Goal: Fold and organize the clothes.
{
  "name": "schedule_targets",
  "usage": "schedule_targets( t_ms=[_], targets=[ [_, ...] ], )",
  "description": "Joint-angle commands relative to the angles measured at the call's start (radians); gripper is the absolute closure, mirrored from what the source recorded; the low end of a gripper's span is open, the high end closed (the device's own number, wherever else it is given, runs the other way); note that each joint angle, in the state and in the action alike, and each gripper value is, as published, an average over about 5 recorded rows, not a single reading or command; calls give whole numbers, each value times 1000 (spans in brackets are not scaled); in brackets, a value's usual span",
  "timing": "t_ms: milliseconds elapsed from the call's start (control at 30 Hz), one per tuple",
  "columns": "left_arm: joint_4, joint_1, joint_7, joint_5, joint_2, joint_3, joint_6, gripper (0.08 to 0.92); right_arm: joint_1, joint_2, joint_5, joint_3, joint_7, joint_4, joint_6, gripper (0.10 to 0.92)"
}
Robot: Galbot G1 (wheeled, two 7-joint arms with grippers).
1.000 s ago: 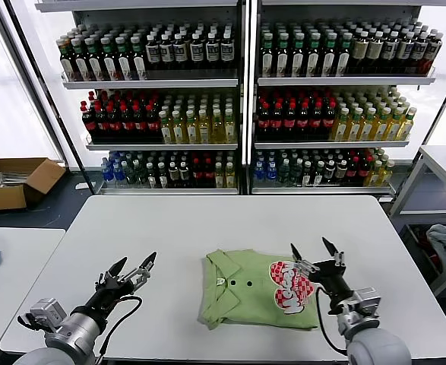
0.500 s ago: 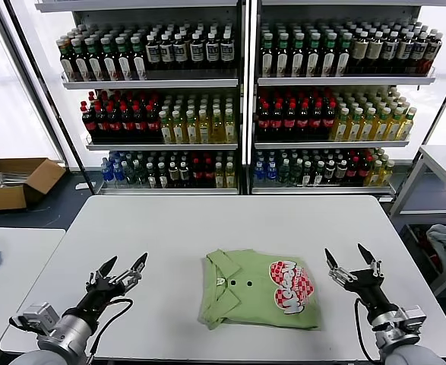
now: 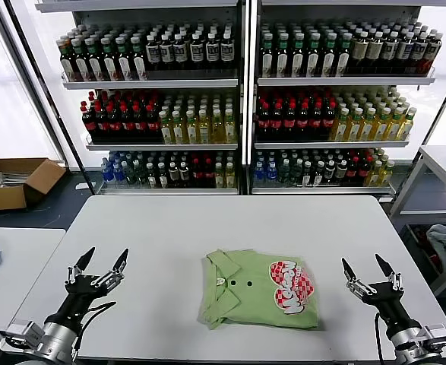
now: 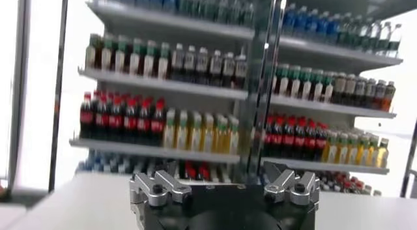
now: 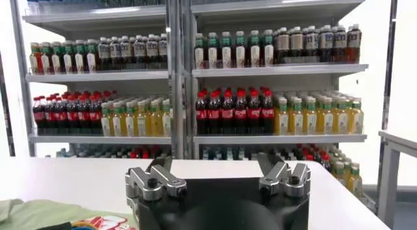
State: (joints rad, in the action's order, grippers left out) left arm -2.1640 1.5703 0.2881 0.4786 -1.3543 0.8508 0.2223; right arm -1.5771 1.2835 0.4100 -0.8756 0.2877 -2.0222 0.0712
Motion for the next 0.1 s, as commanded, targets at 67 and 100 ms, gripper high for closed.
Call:
schedule_targets(
  t_ms=[67,100],
  targets=[
    [55,22,144,-69,-45,70,-278,177,-41,33,10,-39,40,-11,-33,203],
    [55,23,145,-69,-48,71,-281,177,-43,34,10,-39,40,-11,-34,203]
  ],
)
